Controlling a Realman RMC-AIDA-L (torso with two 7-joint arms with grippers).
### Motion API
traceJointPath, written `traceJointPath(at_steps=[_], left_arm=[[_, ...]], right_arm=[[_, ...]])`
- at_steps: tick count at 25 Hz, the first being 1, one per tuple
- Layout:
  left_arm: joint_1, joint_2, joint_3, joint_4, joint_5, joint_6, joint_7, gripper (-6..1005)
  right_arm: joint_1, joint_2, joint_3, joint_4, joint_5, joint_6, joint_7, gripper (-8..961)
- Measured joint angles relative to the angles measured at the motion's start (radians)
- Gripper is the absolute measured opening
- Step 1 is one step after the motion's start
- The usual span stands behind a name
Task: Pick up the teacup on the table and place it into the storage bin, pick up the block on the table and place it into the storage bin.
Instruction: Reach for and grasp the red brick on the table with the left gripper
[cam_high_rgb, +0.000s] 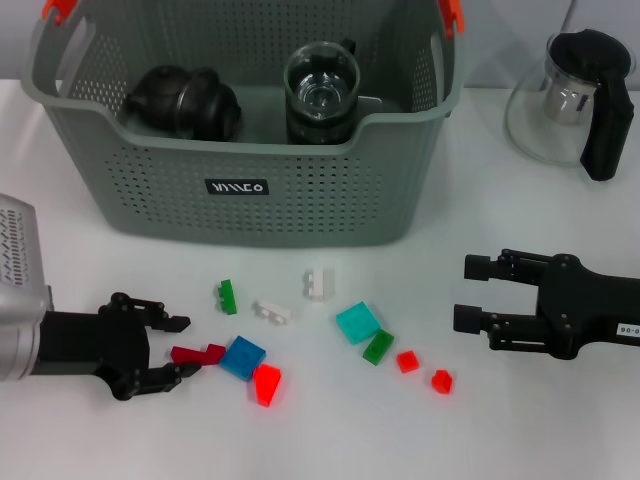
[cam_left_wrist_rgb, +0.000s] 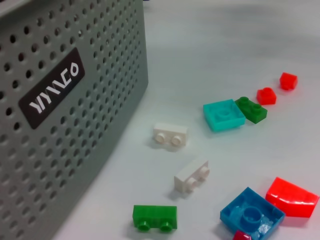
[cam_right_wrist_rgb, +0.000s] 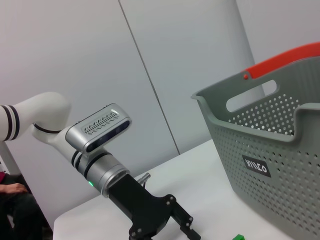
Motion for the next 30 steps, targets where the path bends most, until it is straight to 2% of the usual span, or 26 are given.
traceJointPath(at_steps=[5,8,30], left_arm=[[0.001,0.002,-0.009,0.011,0.000,0.009,0.000,529],[0.006,0.003,-0.011,0.017,0.000,0.012,0.001,412],[0.008,0.001,-0.007,0.013,0.009,0.041,0.000,411]], right_arm=[[0.000,-0.002,0.000,0.000,0.000,-0.002,0.000,824],[0.000,-0.002,0.000,0.000,0.000,-0.002,0.000,823],[0.002,-0.004,0.000,-0.001,0.004,-0.003,0.000,822]])
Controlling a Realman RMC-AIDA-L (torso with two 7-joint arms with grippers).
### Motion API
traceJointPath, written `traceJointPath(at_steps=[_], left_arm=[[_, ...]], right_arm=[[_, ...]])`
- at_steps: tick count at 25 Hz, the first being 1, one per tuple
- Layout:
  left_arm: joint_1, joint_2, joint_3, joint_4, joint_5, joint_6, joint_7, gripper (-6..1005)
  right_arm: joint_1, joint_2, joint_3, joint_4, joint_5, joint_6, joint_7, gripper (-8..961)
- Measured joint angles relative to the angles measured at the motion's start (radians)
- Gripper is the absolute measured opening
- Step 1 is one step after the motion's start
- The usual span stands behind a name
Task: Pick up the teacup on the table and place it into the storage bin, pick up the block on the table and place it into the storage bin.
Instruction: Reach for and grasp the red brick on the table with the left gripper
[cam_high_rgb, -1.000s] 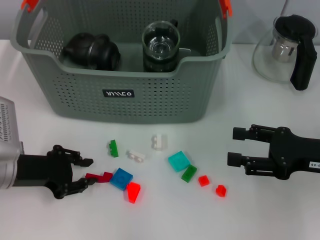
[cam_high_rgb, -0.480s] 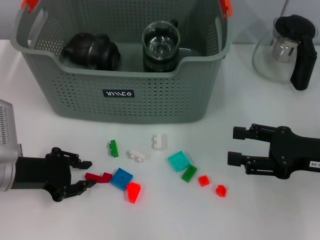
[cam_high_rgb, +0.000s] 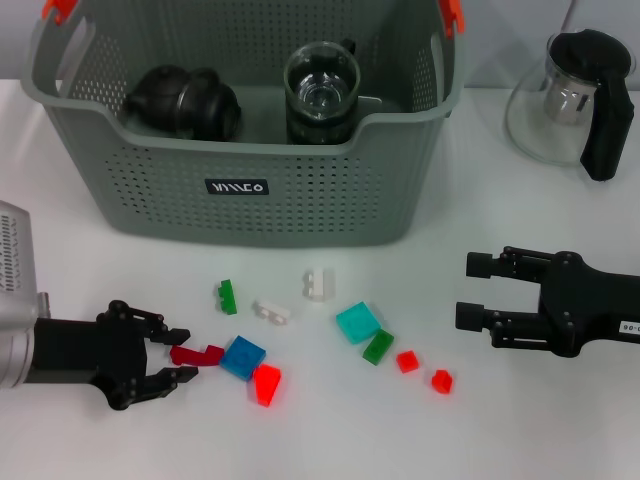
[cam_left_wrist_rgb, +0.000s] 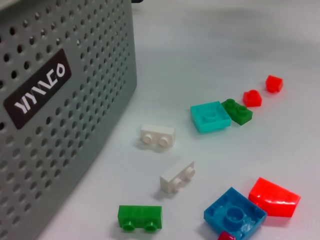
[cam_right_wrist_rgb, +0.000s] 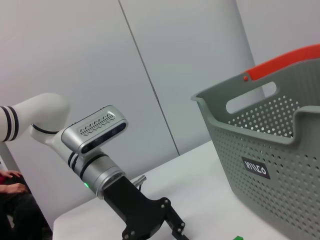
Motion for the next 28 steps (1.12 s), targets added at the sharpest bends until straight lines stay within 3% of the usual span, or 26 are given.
traceJointPath(at_steps=[28], left_arm=[[0.000,0.000,0.002,-0.003,0.002,-0.012,0.001,381]], right_arm=[[0.000,0.000,0.000,0.002,-0.004,0.000,0.000,821]])
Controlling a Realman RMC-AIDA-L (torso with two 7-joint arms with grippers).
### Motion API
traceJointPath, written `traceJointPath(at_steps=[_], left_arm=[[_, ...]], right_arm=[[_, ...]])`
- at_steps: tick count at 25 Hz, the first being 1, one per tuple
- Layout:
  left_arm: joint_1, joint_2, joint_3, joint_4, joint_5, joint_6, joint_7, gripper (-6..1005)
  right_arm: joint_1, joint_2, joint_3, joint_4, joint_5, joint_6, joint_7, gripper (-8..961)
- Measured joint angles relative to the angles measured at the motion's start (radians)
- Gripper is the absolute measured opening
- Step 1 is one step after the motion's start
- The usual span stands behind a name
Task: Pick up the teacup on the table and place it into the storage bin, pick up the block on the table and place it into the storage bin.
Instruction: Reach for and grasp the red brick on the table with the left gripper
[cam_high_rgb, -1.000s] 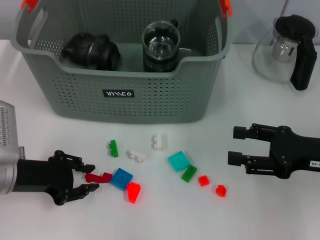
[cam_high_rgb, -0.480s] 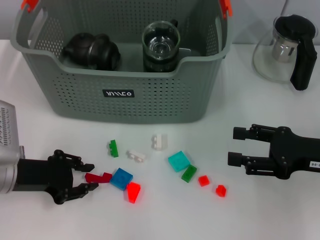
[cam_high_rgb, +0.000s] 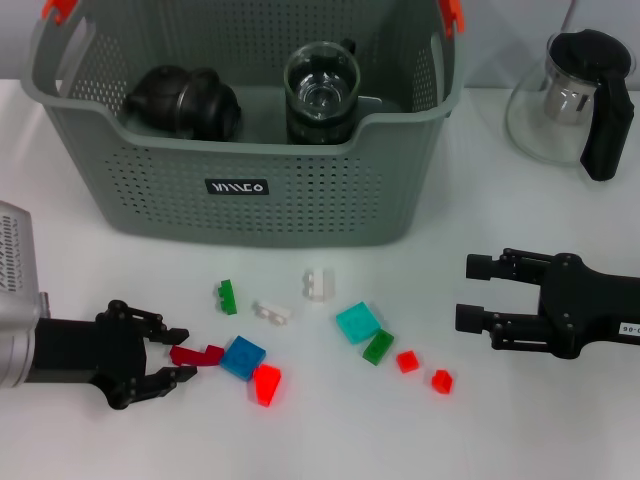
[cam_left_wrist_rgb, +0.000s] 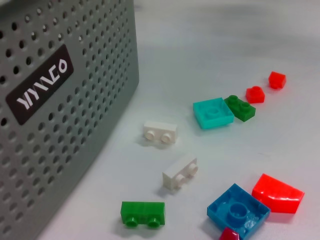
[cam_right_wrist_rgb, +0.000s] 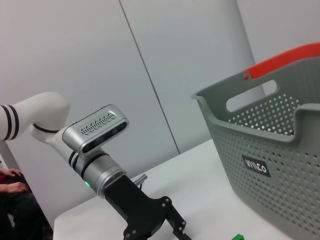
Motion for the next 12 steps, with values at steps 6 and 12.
traceJointPath(at_steps=[6,12], left_arm=[[-0.001,0.000,0.001,-0.007,0.002,-0.002,-0.003,335],[-0.005,0.001,0.002,-0.009,0.016,-0.012,-0.022,269]], right_arm=[[0.000,0.000,0.000,0.000,0.000,0.000,0.000,822],[0.000,0.000,0.000,0.000,0.000,0.000,0.000,823]])
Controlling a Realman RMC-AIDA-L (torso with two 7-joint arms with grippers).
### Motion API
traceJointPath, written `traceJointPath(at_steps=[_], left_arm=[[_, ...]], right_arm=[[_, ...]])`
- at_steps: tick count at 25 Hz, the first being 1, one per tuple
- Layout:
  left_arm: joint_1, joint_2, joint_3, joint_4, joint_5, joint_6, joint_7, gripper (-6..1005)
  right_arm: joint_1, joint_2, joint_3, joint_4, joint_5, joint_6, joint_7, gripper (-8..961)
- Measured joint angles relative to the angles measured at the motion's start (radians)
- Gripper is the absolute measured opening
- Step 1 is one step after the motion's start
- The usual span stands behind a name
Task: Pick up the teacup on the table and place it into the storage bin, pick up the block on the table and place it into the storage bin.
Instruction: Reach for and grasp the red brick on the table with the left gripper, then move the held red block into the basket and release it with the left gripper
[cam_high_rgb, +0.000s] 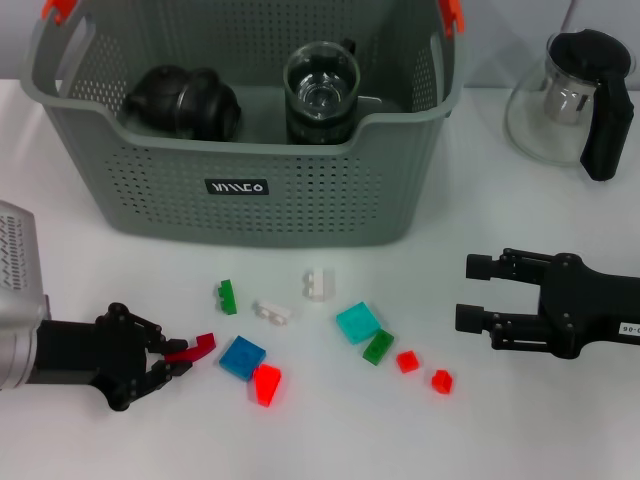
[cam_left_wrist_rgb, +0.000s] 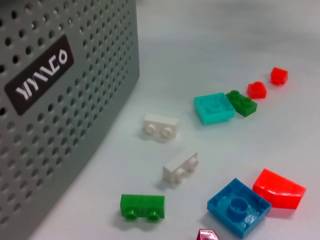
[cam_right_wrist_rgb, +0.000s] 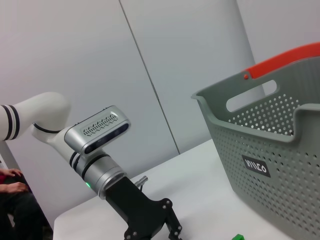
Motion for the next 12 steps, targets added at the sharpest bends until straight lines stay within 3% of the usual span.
traceJointPath(at_steps=[8,12], left_arm=[[-0.004,0.001,-0.005,0.022,0.004,0.013,-0.065,153],[-0.004,0.003,-0.012,0.050,-0.001,0.057,-0.084,153]], right_arm=[[0.000,0.000,0.000,0.000,0.000,-0.003,0.000,822],[0.000,0.000,0.000,0.000,0.000,-0.003,0.000,822]])
